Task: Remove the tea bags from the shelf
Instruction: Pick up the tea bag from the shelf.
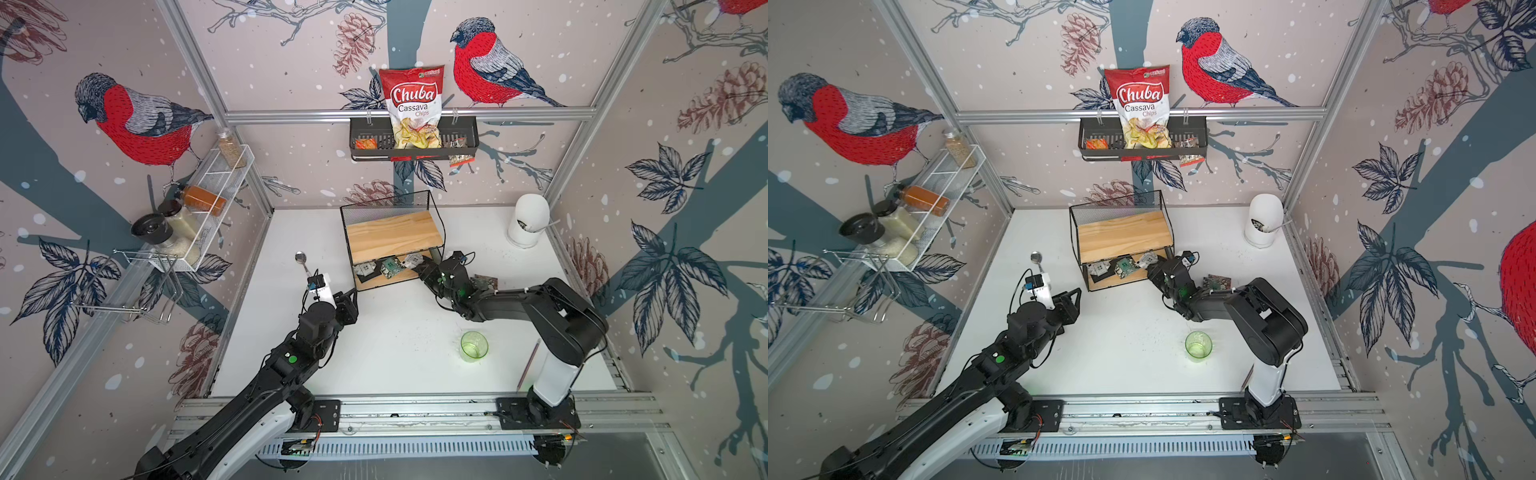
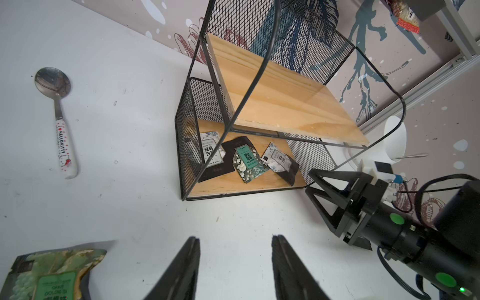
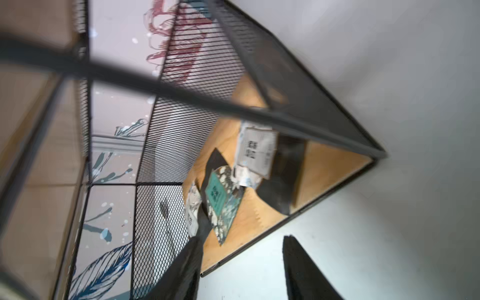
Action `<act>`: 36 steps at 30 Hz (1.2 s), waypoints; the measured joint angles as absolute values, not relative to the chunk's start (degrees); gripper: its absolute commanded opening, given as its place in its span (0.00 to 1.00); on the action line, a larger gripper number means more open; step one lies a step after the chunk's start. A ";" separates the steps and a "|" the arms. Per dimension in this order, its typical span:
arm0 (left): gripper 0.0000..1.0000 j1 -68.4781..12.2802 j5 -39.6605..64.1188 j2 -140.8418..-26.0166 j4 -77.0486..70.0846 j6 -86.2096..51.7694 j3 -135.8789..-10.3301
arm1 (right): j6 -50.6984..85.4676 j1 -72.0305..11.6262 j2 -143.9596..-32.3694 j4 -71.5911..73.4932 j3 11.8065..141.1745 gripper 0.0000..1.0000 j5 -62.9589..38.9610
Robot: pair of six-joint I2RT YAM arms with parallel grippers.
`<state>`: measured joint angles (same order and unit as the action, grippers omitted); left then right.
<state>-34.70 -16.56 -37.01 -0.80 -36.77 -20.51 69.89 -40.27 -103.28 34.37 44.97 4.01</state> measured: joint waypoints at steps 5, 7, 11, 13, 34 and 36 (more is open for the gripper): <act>0.50 -34.68 -16.56 -36.16 -0.56 -36.21 -20.80 | 74.46 -40.18 -103.39 37.56 43.53 0.55 1.96; 0.50 -34.68 -16.53 -36.12 -0.56 -36.05 -20.84 | 75.53 -39.59 -103.81 38.79 43.48 0.55 1.96; 0.49 -34.68 -16.53 -36.14 -0.47 -36.05 -20.93 | 78.00 -38.94 -104.33 40.38 42.50 0.55 1.74; 0.50 -34.68 -16.53 -36.12 -0.16 -36.03 -21.17 | 78.41 -38.35 -104.42 40.66 41.80 0.55 1.15; 0.49 -34.68 -16.58 -36.14 0.64 -36.01 -21.89 | 82.91 -36.34 -111.98 47.81 45.30 0.53 -0.47; 0.49 -34.68 -16.58 -36.14 0.64 -35.99 -21.91 | 83.00 -36.38 -112.55 47.81 46.24 0.53 -0.49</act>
<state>-34.68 -16.58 -36.14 0.64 -35.99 -21.91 83.00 -36.38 -112.55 47.81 46.24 -0.49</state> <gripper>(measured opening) 0.494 0.531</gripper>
